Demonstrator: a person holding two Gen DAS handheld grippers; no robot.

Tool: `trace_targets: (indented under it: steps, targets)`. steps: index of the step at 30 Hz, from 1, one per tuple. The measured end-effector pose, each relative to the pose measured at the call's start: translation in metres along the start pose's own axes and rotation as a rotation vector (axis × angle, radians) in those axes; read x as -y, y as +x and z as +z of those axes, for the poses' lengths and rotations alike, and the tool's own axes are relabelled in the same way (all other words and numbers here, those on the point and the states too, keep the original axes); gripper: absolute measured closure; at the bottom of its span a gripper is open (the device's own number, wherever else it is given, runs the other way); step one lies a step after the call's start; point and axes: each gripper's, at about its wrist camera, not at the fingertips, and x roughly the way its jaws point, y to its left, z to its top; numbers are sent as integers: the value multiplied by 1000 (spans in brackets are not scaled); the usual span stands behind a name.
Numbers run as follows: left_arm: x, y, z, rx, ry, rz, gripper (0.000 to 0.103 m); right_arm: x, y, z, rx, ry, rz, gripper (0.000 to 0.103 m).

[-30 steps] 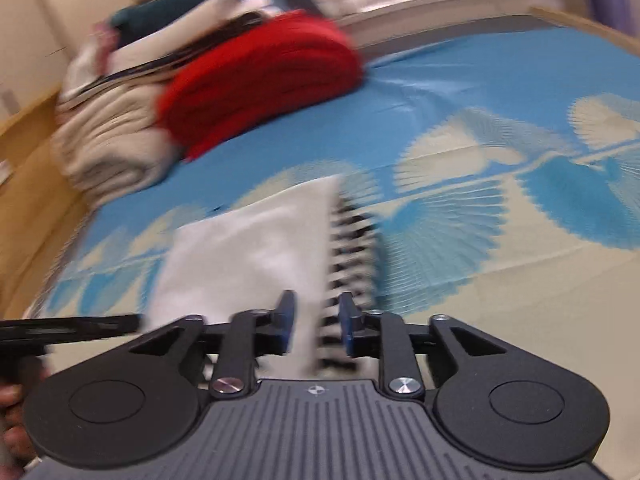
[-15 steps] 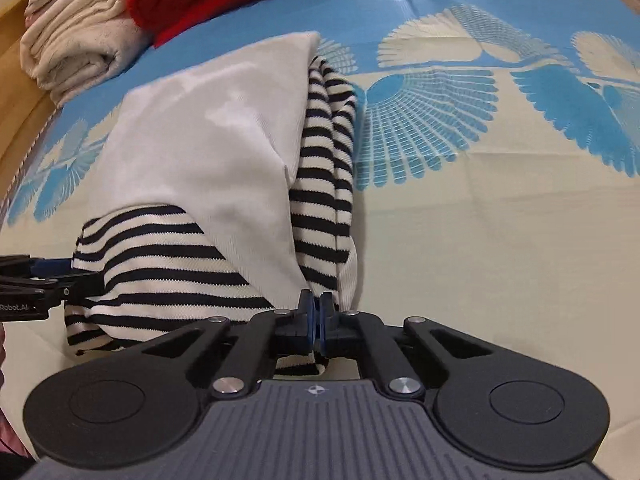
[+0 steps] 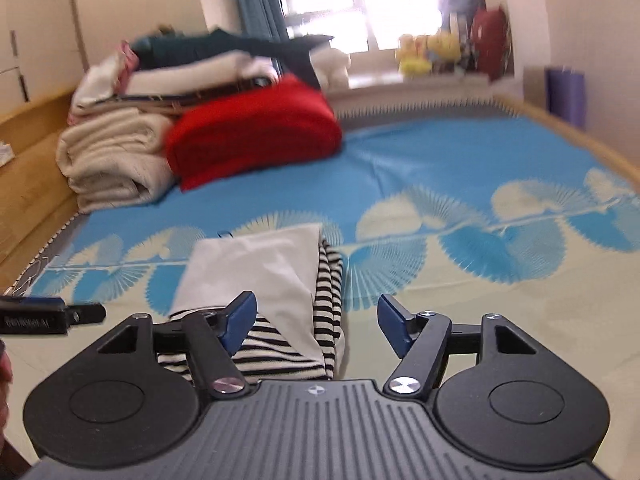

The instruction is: Fold small clothes

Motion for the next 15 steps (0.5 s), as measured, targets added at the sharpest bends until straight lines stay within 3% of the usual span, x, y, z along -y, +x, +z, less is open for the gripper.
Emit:
trace_targets:
  steps: [2, 4, 6, 10, 13, 14, 15]
  targets:
    - [7, -29, -8, 55, 19, 12, 6, -6, -24, -8, 19, -23, -8, 31]
    - [15, -48, -15, 83, 40, 21, 6, -11, -49, -12, 51, -39, -8, 27]
    - [22, -58, -18, 43, 45, 18, 6, -17, -65, -18, 76, -51, -19, 21]
    - [18, -69, -14, -67, -48, -12, 6, -26, -75, -26, 51, -63, -25, 20]
    - [10, -56, -23, -80, -109, -20, 5, -33, -70, -25, 35, -70, -32, 16]
    - [9, -45, -31, -70, -108, -5, 5, -36, -66, -25, 26, -80, -44, 16]
    - [9, -31, -35, -111, -104, 40, 5, -39, -61, -26, 13, -86, -53, 16]
